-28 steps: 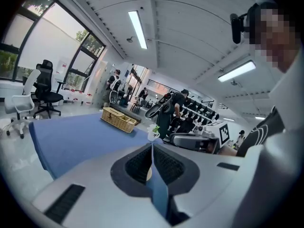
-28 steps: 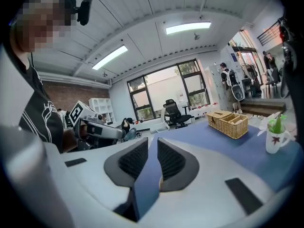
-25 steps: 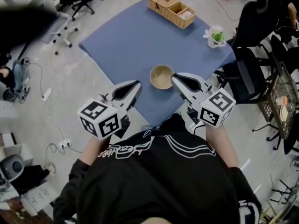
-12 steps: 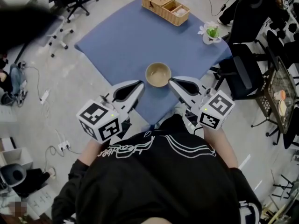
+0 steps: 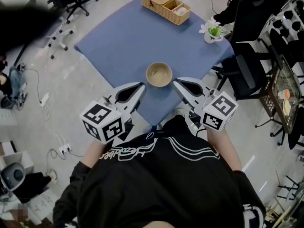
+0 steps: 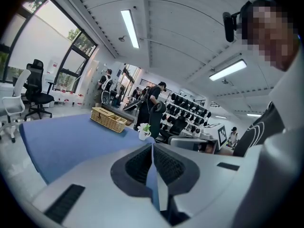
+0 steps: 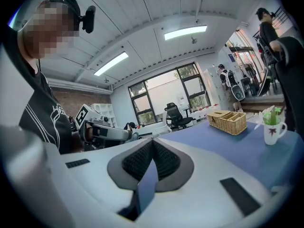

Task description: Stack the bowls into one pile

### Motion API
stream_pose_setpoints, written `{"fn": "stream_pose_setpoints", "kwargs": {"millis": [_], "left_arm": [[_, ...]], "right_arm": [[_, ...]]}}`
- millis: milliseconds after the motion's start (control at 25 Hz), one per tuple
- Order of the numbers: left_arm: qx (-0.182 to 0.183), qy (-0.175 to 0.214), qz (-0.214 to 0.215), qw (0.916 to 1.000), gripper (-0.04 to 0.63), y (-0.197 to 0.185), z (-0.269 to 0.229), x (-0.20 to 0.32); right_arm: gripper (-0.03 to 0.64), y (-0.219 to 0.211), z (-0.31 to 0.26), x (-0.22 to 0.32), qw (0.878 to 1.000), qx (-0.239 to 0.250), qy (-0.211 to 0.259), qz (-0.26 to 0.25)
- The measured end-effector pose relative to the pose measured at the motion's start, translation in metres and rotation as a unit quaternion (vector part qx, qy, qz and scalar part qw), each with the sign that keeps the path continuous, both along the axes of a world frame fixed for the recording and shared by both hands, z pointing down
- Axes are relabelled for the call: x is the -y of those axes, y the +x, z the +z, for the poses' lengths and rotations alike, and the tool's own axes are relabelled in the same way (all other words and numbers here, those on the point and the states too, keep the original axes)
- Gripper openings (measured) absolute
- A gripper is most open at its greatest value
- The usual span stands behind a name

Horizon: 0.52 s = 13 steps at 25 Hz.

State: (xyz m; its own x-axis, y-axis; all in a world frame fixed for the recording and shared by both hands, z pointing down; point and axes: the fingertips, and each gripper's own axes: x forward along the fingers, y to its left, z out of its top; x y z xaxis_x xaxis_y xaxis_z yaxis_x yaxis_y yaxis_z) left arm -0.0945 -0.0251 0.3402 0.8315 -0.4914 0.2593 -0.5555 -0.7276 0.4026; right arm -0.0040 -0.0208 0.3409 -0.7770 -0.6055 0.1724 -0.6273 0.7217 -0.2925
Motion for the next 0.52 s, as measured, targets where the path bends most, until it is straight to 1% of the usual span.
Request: {"fn": "stream_pose_setpoints", "kwargs": {"millis": [520], "left_arm": [[0.007,-0.017,-0.002,0.9998,0.031,0.005,0.015,0.003]], "right_arm": [[0.026,0.009,0.011,0.001,1.000,-0.005,-0.010,0.008]]}}
